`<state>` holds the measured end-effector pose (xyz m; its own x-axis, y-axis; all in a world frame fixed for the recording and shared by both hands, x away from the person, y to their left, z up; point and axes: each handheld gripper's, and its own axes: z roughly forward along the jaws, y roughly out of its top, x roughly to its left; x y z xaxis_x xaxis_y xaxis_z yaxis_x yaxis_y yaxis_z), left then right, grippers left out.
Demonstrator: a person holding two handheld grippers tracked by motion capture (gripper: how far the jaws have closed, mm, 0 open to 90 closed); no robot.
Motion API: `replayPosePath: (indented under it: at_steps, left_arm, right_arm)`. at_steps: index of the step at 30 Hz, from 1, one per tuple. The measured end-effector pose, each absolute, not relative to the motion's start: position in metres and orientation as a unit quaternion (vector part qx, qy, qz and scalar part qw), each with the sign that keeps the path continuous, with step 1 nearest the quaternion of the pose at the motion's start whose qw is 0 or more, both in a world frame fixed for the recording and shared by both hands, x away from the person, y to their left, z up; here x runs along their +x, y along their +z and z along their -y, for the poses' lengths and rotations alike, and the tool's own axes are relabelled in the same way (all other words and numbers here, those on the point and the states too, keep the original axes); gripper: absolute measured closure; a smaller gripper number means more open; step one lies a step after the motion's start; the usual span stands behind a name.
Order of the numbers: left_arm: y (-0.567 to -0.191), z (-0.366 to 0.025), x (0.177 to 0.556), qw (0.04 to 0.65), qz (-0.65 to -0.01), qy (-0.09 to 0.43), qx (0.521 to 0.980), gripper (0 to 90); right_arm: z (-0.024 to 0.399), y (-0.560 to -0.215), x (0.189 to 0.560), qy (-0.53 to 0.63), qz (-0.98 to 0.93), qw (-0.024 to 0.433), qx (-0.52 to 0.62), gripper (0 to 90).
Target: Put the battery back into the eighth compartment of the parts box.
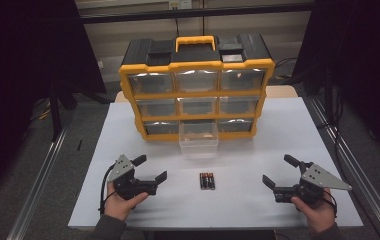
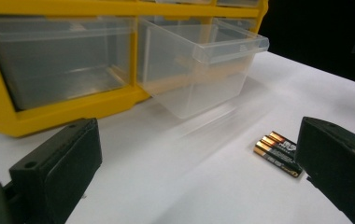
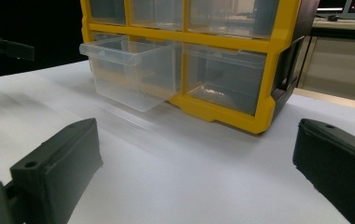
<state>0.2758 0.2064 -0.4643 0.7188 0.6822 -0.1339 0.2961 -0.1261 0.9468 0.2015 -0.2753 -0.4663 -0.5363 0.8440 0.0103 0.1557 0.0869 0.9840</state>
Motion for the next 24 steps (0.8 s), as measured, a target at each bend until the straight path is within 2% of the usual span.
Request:
replayPosePath:
  at_steps: [10, 13, 17, 24]
  left_arm:
    - [-0.463, -0.175, 0.280, 0.547, -0.329, 0.129, 0.759, 1.4]
    - [-0.462, -0.167, 0.280, 0.534, -0.334, 0.137, 0.764, 1.8]
    - [-0.462, -0.160, 0.282, 0.532, -0.323, 0.114, 0.774, 2.6]
    - [-0.462, -0.146, 0.283, 0.521, -0.314, 0.107, 0.787, 3.7]
  right_arm:
    - [0.275, -0.466, 0.202, 0.565, -0.671, 0.305, 0.371, 0.7]
    - [0.275, -0.467, 0.202, 0.566, -0.671, 0.303, 0.370, 0.8]
    - [0.275, -0.467, 0.201, 0.565, -0.671, 0.304, 0.372, 0.9]
    - [0.275, -0.466, 0.201, 0.566, -0.670, 0.301, 0.373, 0.9]
